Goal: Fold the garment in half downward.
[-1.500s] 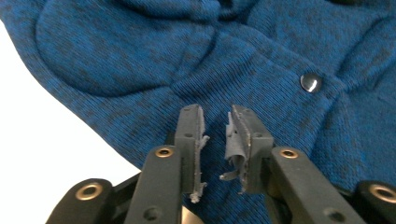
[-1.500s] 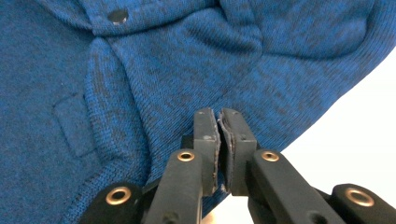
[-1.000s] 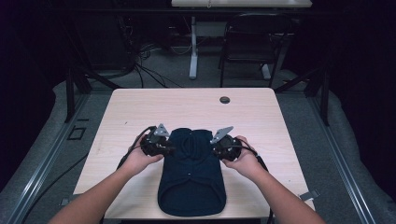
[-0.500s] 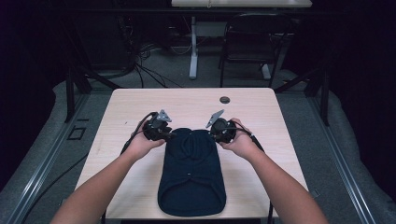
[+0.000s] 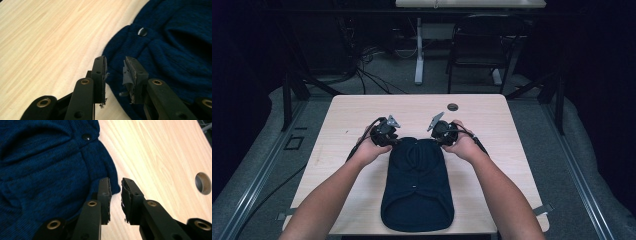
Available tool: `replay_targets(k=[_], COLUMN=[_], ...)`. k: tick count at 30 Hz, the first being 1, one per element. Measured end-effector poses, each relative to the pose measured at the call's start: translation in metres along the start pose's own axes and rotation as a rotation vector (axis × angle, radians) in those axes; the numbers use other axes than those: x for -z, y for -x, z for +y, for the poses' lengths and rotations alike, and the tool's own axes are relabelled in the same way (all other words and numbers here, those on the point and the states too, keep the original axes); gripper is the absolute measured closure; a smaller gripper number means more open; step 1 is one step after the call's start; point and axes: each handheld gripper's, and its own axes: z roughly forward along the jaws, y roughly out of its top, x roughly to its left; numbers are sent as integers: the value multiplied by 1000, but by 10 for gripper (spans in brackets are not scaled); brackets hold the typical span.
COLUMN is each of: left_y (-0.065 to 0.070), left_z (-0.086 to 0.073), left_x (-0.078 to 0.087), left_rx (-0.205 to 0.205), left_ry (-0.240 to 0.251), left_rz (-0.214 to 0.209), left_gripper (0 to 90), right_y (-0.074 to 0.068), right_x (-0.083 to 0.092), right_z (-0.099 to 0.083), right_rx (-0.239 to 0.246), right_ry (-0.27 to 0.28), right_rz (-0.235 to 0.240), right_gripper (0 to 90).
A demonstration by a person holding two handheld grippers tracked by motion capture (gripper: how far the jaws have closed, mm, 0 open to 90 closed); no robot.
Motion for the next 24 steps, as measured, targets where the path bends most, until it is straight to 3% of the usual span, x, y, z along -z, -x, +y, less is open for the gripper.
replay_targets(k=[3,12,16,24], left_y=[-3,-5,-4,-6], left_z=[0,3,4,3], left_x=[-2,-19,-23,-27], left_rx=[18,-32,-31,-33], left_ry=[-4,-34,-31,-21], left_rz=[0,13,22,23], left_gripper=[705,682,677,635], right_y=[2,4,6,6], right_x=[-4,-18,-26,-33], right_z=[4,6,5,4], right_rx=[9,18,18,11], right_ry=[-12,-33,-55,-44], right_rz=[-7,-9,-14,0], right_gripper=[758,743,716,704])
